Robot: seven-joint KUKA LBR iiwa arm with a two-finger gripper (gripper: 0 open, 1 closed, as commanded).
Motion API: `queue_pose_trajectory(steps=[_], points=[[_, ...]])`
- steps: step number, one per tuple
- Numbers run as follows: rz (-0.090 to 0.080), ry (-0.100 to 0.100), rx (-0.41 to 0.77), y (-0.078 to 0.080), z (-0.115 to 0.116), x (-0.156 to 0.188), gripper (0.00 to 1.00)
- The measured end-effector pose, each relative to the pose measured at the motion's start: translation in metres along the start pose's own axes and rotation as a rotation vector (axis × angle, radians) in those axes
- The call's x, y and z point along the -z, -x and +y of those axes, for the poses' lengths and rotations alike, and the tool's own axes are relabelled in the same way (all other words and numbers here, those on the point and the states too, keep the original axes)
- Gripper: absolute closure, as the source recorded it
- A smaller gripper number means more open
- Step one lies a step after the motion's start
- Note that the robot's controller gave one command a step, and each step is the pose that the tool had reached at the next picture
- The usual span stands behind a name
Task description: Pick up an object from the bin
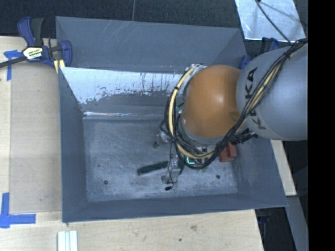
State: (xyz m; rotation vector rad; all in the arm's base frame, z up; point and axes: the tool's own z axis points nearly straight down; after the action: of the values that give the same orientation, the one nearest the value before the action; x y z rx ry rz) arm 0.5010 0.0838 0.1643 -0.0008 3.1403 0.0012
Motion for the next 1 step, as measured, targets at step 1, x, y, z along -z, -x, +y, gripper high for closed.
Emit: queue_pose_trajectory(steps=[1], points=[[-0.008, -0.001, 0.232, 0.0231, -0.0191, 0.0611, 0.0]])
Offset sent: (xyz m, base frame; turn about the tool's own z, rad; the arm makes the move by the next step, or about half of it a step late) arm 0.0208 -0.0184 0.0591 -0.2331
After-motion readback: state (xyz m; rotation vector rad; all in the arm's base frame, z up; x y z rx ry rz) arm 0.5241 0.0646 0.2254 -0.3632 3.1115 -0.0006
